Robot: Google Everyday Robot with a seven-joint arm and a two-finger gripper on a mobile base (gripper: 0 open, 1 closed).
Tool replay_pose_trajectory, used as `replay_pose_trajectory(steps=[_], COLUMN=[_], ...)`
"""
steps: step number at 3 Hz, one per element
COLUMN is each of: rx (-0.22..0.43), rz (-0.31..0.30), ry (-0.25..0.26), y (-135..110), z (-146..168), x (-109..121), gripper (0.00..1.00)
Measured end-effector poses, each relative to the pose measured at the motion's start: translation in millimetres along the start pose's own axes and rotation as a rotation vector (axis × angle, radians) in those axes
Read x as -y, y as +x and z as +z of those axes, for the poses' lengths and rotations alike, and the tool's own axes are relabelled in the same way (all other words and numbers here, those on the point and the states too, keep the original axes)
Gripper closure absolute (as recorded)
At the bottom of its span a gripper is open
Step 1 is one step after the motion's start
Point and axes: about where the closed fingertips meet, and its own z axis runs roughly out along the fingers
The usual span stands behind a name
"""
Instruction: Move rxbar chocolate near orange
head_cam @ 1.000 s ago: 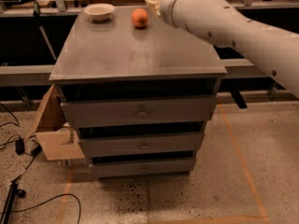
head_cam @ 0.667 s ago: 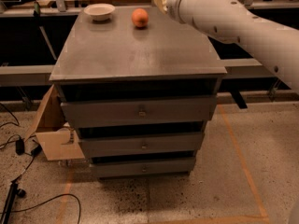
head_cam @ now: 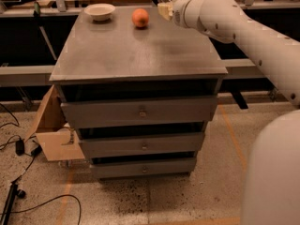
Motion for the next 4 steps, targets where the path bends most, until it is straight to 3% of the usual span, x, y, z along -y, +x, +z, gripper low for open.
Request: replay_pose_trajectory(steps=[2,4], rx=[-0.062,-0.138], rz=[0.107,0.186], ry=[-0.042,-0.003], y=[36.5,73.7], z=[58.1,87.4], x=[10.1,18.3], gripper=[1.0,0.59])
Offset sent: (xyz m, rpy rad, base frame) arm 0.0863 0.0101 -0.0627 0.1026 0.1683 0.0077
